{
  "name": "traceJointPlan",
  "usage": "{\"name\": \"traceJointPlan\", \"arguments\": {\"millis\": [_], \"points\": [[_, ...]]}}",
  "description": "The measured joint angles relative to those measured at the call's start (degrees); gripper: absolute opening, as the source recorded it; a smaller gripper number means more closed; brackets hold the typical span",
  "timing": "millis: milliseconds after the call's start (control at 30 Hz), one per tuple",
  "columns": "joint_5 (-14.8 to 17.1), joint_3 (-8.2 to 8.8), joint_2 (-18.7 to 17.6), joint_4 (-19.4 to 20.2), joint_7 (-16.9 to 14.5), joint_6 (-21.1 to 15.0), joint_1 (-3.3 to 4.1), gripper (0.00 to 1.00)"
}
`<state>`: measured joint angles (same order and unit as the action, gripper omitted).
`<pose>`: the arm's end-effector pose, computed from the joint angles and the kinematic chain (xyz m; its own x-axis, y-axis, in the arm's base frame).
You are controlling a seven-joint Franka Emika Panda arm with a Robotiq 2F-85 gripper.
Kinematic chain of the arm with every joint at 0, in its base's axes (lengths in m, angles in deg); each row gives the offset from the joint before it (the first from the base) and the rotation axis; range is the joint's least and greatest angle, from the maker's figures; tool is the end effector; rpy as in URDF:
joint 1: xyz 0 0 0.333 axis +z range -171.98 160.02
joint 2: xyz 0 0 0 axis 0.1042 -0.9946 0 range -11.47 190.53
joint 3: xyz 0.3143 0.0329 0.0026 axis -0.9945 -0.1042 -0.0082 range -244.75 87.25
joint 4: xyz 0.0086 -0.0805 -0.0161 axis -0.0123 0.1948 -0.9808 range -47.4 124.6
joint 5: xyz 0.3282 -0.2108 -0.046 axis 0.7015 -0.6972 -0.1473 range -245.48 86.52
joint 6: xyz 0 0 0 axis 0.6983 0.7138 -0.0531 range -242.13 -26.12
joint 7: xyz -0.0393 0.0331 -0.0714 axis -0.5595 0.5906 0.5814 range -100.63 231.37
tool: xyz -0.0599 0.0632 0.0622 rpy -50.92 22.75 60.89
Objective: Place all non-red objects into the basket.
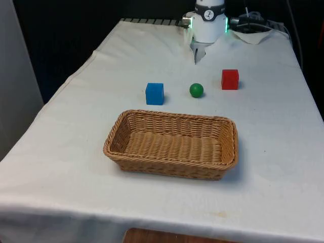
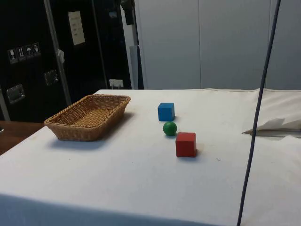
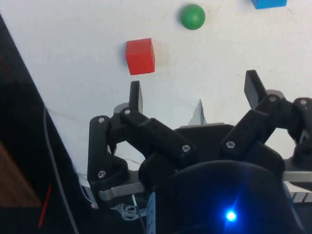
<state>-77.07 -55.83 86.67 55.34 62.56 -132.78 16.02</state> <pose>0.5675 -0.0027 0.4828 0.9977 0.0206 -0.0639 0.0192 -0.9995 -0.0233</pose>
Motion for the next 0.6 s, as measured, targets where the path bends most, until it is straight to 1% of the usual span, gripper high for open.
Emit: {"name": "traceJointPlan", "arguments": {"millis": [133,233,333,400,600], "points": [[-0.5,0.06,0.4,0.5,0.0,0.0,-0.06,1.0],[-1.5,0.34,1.8,2.1,-0.6,-0.4,-0.4,1.0],[-1.7,0.4,2.3,2.6,-0.8,-0.8,-0.46,1.0],[-2.3,0.52,3.1,4.3,-1.6,-2.5,-0.69,1.0],[-3.4,0.8,3.5,5.2,-2.8,-3.8,-0.97,1.0]]}}
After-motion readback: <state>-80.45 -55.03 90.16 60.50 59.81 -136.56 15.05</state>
